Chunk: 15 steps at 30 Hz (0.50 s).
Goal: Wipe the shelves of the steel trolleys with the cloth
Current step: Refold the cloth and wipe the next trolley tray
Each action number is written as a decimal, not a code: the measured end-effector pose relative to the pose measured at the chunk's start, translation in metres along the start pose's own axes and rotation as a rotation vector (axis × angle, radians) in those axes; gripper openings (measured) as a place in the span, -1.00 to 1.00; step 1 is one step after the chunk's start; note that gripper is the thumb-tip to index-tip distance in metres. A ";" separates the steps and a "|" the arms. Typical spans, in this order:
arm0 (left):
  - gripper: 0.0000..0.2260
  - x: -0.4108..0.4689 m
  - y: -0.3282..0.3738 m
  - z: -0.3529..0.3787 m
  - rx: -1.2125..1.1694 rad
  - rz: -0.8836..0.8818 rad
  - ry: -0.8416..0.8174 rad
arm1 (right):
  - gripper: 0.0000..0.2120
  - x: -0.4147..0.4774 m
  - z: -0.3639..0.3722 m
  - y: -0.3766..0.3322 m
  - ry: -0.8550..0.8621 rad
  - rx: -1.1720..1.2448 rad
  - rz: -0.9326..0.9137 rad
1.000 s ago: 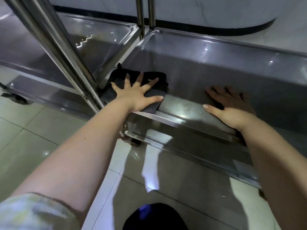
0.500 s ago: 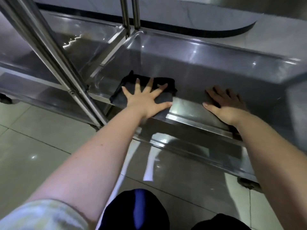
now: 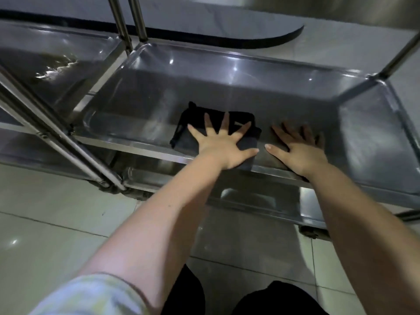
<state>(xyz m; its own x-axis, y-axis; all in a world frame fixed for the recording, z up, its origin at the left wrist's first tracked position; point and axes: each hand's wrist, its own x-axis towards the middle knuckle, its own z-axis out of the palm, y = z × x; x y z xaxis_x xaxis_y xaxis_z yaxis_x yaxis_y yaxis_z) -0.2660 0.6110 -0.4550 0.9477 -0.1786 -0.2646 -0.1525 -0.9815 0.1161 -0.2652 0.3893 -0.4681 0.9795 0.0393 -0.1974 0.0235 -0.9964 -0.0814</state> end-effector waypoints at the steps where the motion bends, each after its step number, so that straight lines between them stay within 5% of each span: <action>1: -0.28 0.001 -0.004 0.000 -0.004 0.008 0.007 | -0.32 0.000 0.000 0.002 0.002 0.011 -0.005; 9: -0.14 -0.022 -0.184 -0.030 -0.047 -0.353 0.009 | -0.31 -0.002 0.003 0.000 0.048 0.035 -0.007; 15: -0.18 -0.008 -0.106 -0.017 -0.025 -0.253 -0.005 | -0.31 -0.002 0.006 -0.007 0.054 0.000 0.003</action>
<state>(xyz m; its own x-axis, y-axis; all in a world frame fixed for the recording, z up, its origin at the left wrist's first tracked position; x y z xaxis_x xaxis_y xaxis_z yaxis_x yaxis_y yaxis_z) -0.2527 0.7174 -0.4489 0.9534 0.0719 -0.2929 0.0960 -0.9930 0.0689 -0.2687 0.3964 -0.4728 0.9890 0.0326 -0.1445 0.0210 -0.9965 -0.0806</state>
